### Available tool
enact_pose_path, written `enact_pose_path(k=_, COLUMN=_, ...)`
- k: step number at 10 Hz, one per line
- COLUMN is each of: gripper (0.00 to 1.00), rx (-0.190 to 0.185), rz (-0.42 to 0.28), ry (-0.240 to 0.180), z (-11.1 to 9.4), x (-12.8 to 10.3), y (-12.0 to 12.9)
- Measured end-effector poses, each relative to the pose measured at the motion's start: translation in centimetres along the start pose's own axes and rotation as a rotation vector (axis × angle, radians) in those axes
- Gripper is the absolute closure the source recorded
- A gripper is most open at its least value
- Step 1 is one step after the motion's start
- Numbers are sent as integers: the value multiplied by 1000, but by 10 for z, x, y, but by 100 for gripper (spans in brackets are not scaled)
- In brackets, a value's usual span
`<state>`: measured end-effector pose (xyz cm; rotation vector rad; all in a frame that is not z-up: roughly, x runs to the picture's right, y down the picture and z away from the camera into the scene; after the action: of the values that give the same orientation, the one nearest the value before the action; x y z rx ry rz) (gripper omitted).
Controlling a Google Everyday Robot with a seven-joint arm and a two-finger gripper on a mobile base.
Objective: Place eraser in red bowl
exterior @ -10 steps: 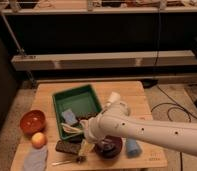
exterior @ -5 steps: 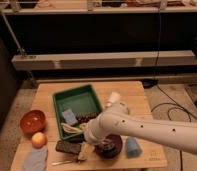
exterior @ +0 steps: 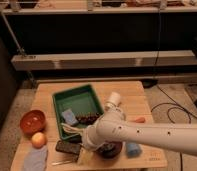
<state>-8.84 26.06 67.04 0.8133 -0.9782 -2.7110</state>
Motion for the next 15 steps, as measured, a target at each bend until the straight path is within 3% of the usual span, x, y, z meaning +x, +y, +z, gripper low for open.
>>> enact_pose_path(k=7, gripper=20, rx=26, rz=-32, ry=-6, z=19, x=-3, y=-1)
enact_pose_path(k=8, gripper=25, rx=29, rz=-36, ry=-6, z=20, x=-3, y=-1)
enact_pose_path(k=15, gripper=92, rx=41, rz=-53, ry=-22, z=29, x=4, y=2)
